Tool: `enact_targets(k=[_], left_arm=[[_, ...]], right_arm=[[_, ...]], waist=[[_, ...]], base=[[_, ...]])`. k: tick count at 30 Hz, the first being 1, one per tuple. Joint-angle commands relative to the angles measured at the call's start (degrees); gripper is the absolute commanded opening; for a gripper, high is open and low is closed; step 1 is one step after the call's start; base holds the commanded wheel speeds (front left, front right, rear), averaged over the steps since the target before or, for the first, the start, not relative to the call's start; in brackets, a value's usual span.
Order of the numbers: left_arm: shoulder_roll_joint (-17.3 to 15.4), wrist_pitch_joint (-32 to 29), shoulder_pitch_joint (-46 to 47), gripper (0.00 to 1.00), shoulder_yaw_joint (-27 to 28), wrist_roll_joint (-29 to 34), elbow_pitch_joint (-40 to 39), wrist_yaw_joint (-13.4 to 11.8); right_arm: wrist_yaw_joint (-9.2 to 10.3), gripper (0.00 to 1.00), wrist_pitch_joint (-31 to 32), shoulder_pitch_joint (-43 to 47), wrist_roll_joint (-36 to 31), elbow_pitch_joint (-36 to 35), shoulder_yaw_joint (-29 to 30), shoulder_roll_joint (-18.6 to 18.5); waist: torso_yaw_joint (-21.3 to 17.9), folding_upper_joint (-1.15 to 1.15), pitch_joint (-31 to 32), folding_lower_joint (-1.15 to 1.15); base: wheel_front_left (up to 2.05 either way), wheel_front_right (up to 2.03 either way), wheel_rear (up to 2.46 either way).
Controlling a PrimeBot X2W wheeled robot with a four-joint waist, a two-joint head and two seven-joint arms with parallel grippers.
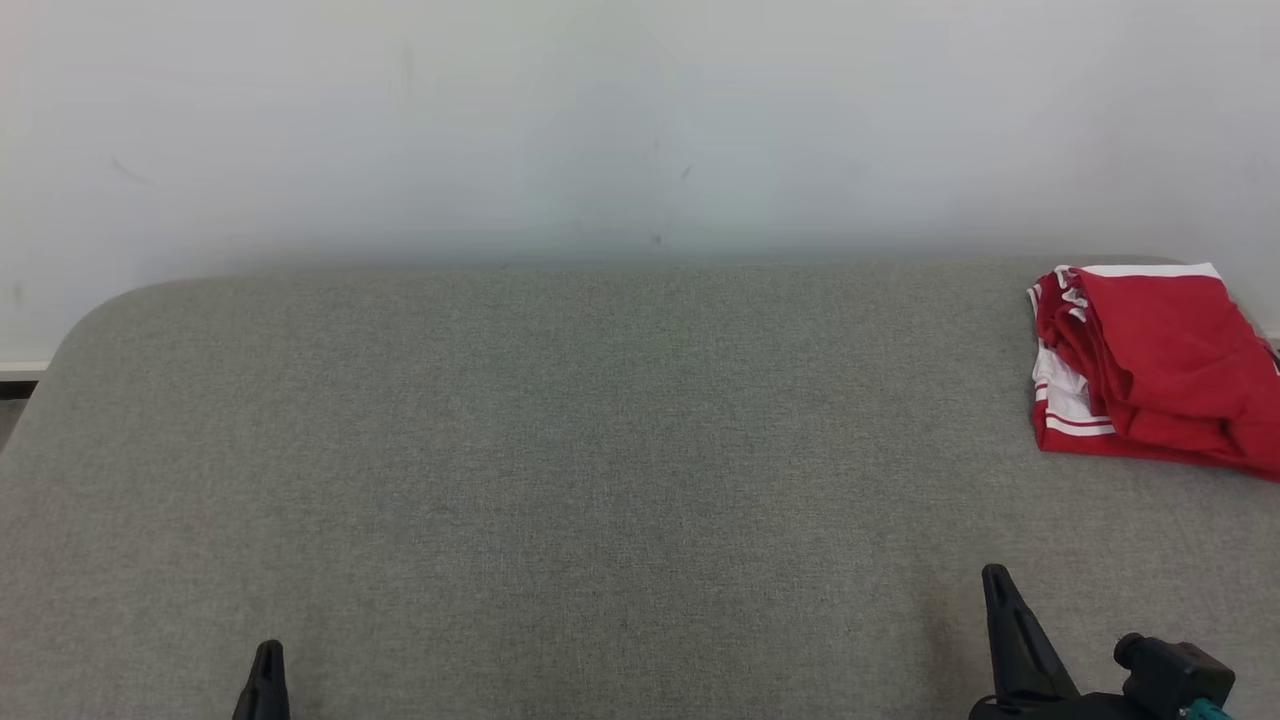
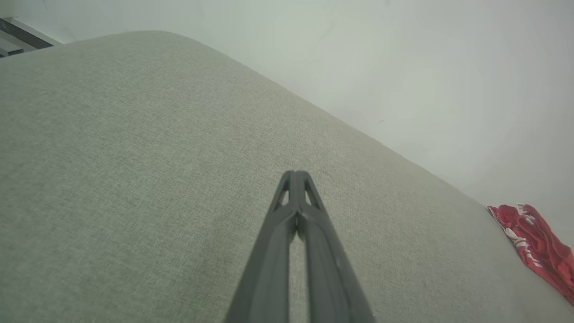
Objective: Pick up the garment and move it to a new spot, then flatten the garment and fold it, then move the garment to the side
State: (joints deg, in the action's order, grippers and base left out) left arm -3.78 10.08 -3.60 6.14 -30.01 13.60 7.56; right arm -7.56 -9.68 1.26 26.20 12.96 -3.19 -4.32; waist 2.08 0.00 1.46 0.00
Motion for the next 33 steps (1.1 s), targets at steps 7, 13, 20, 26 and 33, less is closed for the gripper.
enact_targets(k=[7,13,20,26,33], left_arm=[[0.0,-1.9,2.6,0.00,0.1,-8.3,-0.7,0.0],[0.1,-3.3,3.3,0.00,0.2,-13.2,-0.6,0.0],[0.2,-4.7,4.1,0.00,0.2,-18.6,-0.5,0.0],[0.2,-5.9,4.7,0.00,0.2,-22.9,-0.4,0.0],[0.3,-7.0,5.3,0.00,0.3,-26.9,-0.4,-0.1]], right_arm=[[0.03,0.00,1.7,-2.1,8.9,-0.6,1.1,-0.3],[0.03,0.00,2.9,-2.6,14.2,-0.5,1.7,-0.3],[0.04,0.00,4.2,-3.2,20.1,-0.4,2.4,-0.2],[0.05,0.00,5.2,-3.6,24.7,-0.2,3.0,-0.2],[0.06,0.00,6.2,-4.1,29.1,-0.1,3.5,-0.1]], waist=[[-0.2,0.00,-0.1,0.00],[-0.3,0.00,-0.2,0.00],[-0.4,0.00,-0.3,0.00],[-0.5,0.00,-0.4,0.00],[-0.6,0.00,-0.5,0.00]], base=[[0.00,0.00,0.00],[0.00,0.00,0.00],[0.00,0.00,0.00],[0.00,0.00,0.00],[0.00,0.00,0.00]])
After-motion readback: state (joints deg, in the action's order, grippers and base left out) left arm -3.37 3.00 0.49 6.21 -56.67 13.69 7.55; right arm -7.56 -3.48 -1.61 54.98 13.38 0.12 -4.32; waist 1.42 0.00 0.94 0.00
